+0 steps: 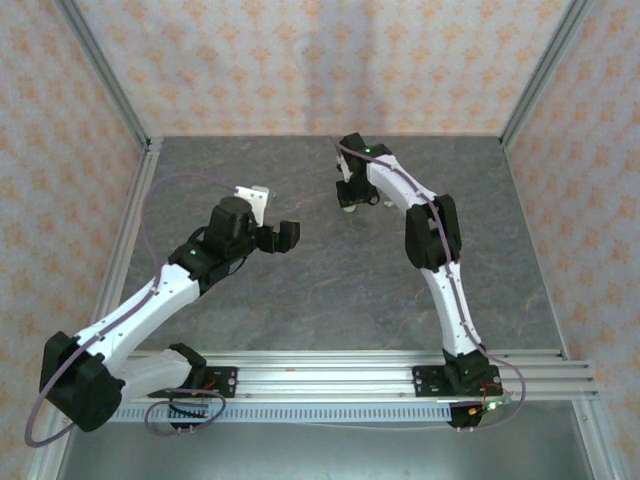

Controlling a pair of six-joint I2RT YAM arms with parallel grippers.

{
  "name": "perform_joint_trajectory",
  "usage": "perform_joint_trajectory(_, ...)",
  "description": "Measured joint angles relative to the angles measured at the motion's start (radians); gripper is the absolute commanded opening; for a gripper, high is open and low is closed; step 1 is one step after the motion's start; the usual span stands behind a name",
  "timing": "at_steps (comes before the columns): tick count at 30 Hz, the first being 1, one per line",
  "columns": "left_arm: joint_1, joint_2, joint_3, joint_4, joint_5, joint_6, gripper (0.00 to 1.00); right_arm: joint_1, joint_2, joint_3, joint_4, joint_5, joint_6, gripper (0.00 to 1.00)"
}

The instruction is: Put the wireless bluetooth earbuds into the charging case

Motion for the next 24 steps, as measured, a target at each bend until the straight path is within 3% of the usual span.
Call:
perform_joint_trajectory(8, 0.000, -0.127, -0.065, -0.024, 0.041, 0.000, 1.00, 0.131, -0.328, -0.514, 0.071, -0.122, -0.088, 0.27)
perform_joint_trajectory(11, 0.000, -0.180, -0.101, -0.045, 0.047, -0.005, 1.00, 0.204, -0.410, -0.664, 0.093, -0.151, -0.095, 0.33)
perform_joint_trajectory(14, 0.000, -0.236, -0.132, -0.058, 0.053, -0.015, 1.00, 0.257, -0.455, -0.756, 0.145, -0.159, -0.084, 0.48)
perform_joint_trajectory(24, 0.000, -0.365, -0.156, -0.135, 0.063, -0.018, 1.00, 0.284, -0.592, -0.938, 0.317, -0.089, 0.100, 0.70)
